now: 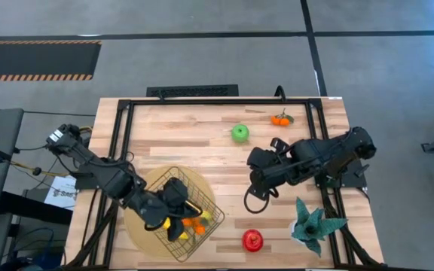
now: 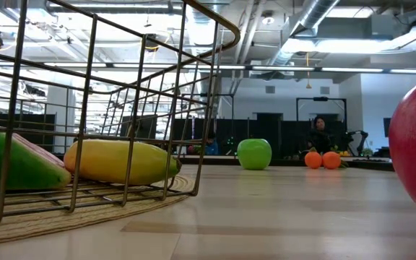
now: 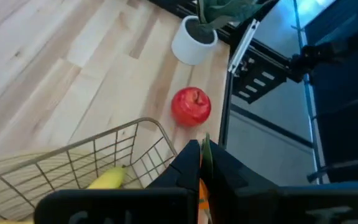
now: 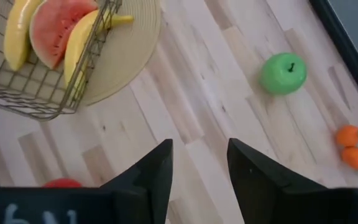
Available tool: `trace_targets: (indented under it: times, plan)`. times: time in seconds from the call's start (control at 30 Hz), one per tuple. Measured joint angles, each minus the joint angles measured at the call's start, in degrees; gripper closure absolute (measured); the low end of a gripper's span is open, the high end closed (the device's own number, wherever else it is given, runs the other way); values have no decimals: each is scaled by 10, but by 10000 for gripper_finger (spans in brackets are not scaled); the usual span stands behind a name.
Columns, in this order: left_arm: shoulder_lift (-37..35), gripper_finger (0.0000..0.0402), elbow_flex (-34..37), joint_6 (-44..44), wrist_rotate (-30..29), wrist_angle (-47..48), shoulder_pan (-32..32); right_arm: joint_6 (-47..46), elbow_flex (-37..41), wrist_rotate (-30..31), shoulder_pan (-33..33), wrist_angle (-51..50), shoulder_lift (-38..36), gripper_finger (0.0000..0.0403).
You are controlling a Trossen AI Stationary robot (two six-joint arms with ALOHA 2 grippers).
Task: Build produce basket
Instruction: Put the bottom oranges into the gold wire basket
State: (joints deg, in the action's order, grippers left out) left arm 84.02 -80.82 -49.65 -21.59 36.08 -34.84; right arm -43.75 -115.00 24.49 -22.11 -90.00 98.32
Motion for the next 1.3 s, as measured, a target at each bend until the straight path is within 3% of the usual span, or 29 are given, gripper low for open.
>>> trace_targets:
  times: [0.2,0.6,0.8,1.3]
  plan:
    - [22,401,20,-33,-20,0,-10,20,0,0,27,0,0,234]
    - [141,401,43,-65,83,24,9,23,0,-3,43,2,0,235]
    - [185,401,43,-46,103,28,20,22,0,-4,41,5,0,236]
    - [191,396,41,-28,119,16,34,22,0,-21,41,5,0,230]
